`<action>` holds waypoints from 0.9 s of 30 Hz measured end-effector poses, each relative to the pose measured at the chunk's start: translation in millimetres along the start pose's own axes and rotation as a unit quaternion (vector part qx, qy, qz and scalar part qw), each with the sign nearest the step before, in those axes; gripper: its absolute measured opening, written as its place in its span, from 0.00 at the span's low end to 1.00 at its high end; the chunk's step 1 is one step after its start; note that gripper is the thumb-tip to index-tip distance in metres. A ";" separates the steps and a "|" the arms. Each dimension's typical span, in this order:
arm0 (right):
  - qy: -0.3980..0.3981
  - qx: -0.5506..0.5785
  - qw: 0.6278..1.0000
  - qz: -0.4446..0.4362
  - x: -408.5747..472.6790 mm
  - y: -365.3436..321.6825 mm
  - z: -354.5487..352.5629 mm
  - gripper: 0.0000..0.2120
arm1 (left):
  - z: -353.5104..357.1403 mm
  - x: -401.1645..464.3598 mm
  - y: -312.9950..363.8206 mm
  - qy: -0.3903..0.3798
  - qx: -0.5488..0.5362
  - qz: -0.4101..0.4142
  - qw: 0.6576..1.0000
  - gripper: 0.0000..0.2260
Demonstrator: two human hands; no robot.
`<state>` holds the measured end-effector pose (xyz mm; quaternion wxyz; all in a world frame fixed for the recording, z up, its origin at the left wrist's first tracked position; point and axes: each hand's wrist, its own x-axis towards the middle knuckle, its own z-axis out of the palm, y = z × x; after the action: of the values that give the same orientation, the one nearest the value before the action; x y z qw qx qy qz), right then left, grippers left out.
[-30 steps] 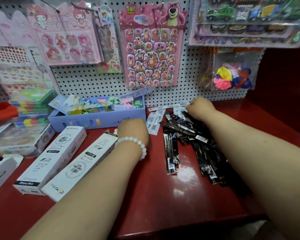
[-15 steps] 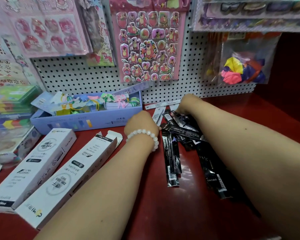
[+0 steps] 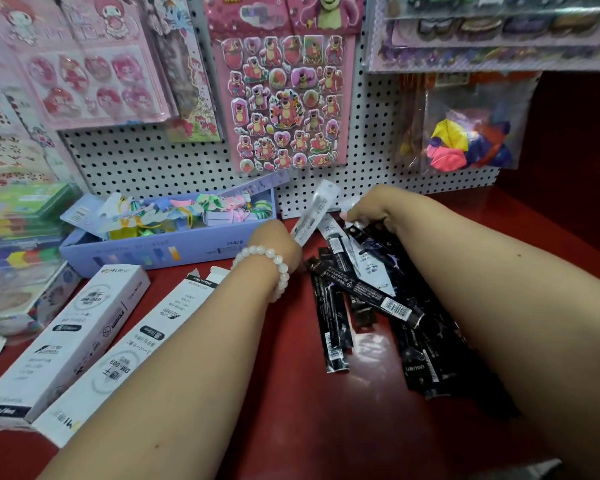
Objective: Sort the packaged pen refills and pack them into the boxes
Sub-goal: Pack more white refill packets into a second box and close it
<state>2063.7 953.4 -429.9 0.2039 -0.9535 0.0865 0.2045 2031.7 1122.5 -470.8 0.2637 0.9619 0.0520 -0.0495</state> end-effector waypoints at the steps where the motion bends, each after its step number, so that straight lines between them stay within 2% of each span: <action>1: 0.004 0.021 1.000 -0.005 -2.4 0.3 -2.8 0.19 | -4.1 0.3 -1.7 -0.001 -0.025 -0.002 1.000 0.09; 3: 0.019 0.027 0.999 -0.034 -5.0 -1.7 -9.4 0.21 | -10.3 -1.4 -4.1 0.024 -0.090 0.008 0.996 0.08; 5: 0.050 0.063 0.996 -0.045 -7.6 -5.6 -18.9 0.20 | -15.0 -6.4 -4.4 0.026 -0.199 0.023 0.979 0.07; 7: 0.074 0.105 0.989 -0.071 -9.9 -9.4 -27.0 0.19 | -18.6 -10.9 -2.8 -0.003 -0.321 0.013 0.947 0.05; 10: 0.110 0.163 0.974 -0.108 -14.4 -17.5 -34.6 0.19 | -20.8 -14.6 -1.0 -0.052 -0.468 -0.035 0.882 0.11; 13: 0.171 0.234 0.947 -0.138 -18.3 -26.5 -36.6 0.20 | -24.9 -19.7 -4.1 -0.058 -0.532 -0.083 0.841 0.08; 16: 0.193 0.317 0.907 -0.199 -19.6 -37.0 -39.3 0.16 | -26.0 -20.4 -11.6 -0.095 -0.571 -0.087 0.811 0.07; 19: 0.200 0.334 0.888 -0.244 -23.2 -46.6 -44.3 0.15 | -27.7 -23.2 -16.3 -0.123 -0.566 -0.062 0.812 0.13; 21: 0.185 0.307 0.898 -0.256 -25.6 -49.0 -44.6 0.15 | -29.0 -25.6 -17.4 -0.108 -0.548 -0.046 0.828 0.14; 23: 0.168 0.281 0.909 -0.258 -30.6 -49.5 -42.9 0.13 | -29.8 -27.3 -18.0 -0.087 -0.554 -0.036 0.827 0.12; 27: 0.102 0.370 0.879 -0.281 -35.1 -54.3 -31.8 0.04 | -27.2 -29.3 -15.0 -0.075 -0.569 -0.016 0.819 0.16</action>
<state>2056.9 991.7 -369.3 0.5808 -0.8084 -0.0957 -0.0071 2002.7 1147.1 -451.4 0.7663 0.6331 0.0668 -0.0870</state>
